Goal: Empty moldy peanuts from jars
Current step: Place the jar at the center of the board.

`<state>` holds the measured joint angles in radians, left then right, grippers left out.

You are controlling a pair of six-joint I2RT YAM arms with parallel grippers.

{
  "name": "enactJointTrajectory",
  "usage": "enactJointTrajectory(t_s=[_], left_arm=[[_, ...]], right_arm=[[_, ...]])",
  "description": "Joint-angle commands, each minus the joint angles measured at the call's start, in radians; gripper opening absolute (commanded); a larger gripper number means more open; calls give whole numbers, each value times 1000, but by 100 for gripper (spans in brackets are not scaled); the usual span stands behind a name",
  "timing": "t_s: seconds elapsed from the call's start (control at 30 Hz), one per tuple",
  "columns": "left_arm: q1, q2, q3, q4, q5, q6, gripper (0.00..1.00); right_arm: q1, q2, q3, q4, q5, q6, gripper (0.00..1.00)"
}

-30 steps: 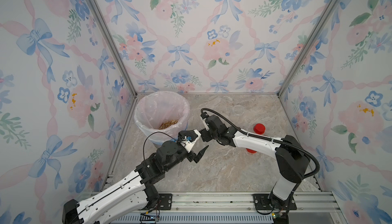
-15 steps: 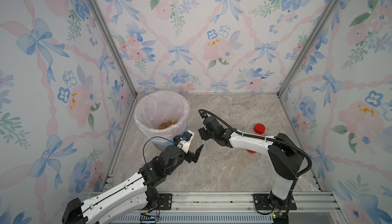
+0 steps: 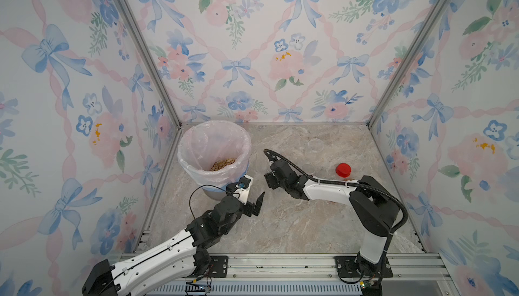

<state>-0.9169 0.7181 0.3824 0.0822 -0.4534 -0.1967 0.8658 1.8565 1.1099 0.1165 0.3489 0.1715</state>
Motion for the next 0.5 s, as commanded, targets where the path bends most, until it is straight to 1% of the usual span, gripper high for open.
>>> enactJointTrajectory(t_s=[0.0, 0.1, 0.2, 0.33, 0.43, 0.47], left_arm=[[-3, -19, -29, 24, -110, -42, 98], [-4, -15, -43, 33, -119, -37, 98], [-4, -10, -43, 44, -102, -24, 98], [-3, -1, -40, 44, -106, -26, 98], [-4, 3, -40, 45, -103, -29, 98], [-2, 4, -40, 45, -108, -29, 98]], right_arm=[[10, -1, -33, -14, 7, 13, 64], [11, -21, -45, -14, 1, 14, 74], [10, -33, -55, -11, -1, 14, 78], [13, -44, -63, -11, -17, 12, 91], [22, -56, -64, -17, -14, 10, 97], [23, -62, -66, -15, -14, 10, 98]])
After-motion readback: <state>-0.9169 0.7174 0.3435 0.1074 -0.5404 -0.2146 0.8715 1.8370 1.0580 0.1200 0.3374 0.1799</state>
